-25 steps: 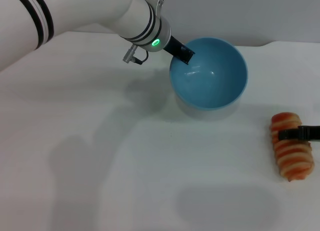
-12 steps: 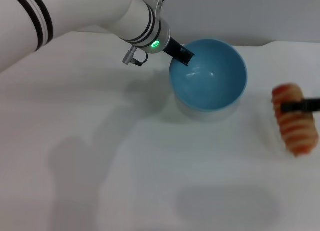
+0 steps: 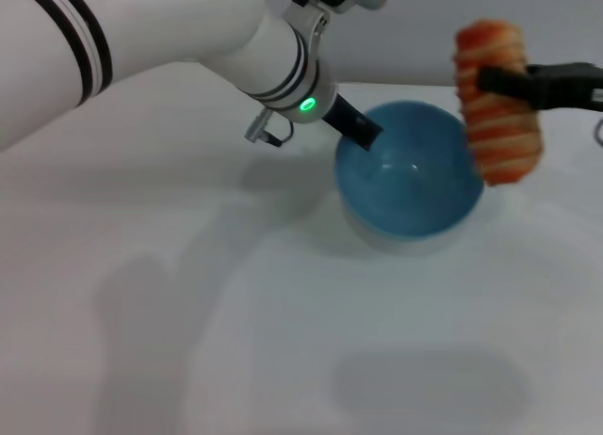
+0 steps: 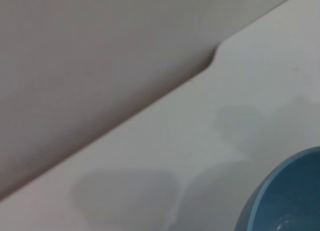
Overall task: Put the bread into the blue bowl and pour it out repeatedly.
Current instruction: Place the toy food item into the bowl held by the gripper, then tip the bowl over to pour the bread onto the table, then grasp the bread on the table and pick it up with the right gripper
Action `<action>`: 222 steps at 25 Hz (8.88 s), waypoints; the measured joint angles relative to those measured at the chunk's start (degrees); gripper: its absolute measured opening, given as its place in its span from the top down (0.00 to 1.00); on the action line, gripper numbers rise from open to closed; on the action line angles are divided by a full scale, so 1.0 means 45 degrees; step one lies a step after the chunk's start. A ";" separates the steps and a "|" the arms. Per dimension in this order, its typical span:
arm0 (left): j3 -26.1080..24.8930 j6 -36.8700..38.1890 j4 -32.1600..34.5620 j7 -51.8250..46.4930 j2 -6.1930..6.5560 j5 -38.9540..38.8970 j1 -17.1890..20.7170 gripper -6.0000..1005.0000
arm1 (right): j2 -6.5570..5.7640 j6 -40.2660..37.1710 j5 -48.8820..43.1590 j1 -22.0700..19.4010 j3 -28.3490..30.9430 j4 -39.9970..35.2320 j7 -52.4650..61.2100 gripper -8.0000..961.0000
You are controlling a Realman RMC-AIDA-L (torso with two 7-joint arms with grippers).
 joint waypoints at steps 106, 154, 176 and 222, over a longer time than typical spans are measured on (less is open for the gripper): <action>0.2259 -0.1484 -0.0164 0.0520 -0.0030 0.3250 -0.2662 1.00 | -0.0016 0.0630 0.4493 -0.4011 0.6238 0.5528 -1.1637 0.29; 0.3688 -0.8654 0.1241 0.1021 -0.0058 0.5913 -0.0498 1.00 | 0.0034 0.0511 0.9579 -0.3964 0.7807 0.9646 -1.7880 0.33; 0.0680 -0.5083 0.0083 0.0286 0.0060 0.0764 0.0394 1.00 | -0.0514 -0.2209 -0.3671 -0.3130 0.5943 0.1687 0.2079 0.35; 0.0658 -0.4534 -0.0188 0.0248 0.0022 -0.0594 0.0967 1.00 | -0.0470 -0.1628 -0.6974 -0.1613 0.4356 0.4499 0.3900 0.39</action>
